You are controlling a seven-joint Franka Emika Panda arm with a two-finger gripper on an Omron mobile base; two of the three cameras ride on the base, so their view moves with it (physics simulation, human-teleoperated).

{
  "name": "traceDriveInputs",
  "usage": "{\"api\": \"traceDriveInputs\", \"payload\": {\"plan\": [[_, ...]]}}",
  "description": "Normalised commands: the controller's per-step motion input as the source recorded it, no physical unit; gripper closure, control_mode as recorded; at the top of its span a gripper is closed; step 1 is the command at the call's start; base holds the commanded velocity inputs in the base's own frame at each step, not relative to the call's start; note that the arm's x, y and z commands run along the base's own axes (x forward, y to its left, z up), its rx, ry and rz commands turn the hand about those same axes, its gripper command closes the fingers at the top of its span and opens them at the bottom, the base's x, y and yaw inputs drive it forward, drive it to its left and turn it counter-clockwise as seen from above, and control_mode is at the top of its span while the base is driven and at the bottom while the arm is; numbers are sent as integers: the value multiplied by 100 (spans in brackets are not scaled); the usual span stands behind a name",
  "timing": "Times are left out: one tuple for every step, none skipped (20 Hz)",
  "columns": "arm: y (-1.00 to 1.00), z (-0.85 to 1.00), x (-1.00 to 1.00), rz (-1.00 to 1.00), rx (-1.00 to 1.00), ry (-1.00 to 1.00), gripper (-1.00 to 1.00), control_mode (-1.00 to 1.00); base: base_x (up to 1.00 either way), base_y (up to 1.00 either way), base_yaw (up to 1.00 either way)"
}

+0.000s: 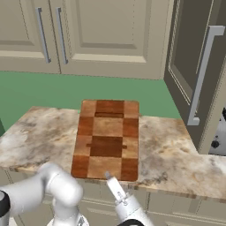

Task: Move the cutting board and knife to the sink. Then move spray from the cabinet to the counter.

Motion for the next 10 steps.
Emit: {"api": "traceDriveInputs", "payload": {"plan": [[76,90,-5,0,0,-11,100,-100,0,0,0],[80,91,0,0,-1,-9,100,-100,0,0,0],[78,100,0,0,-1,-11,100,-100,0,0,0],[77,100,0,0,0,-10,100,-100,0,0,0],[72,100,-1,0,-1,-9,100,-100,0,0,0],[66,100,0,0,0,-12,100,-100,0,0,0],[57,100,0,0,0,-10,100,-100,0,0,0],[21,100,-29,0,0,-12,100,-100,0,0,0],[29,96,-15,0,0,-10,100,-100,0,0,0],[34,86,-24,0,0,-10,100,-100,0,0,0]]}}
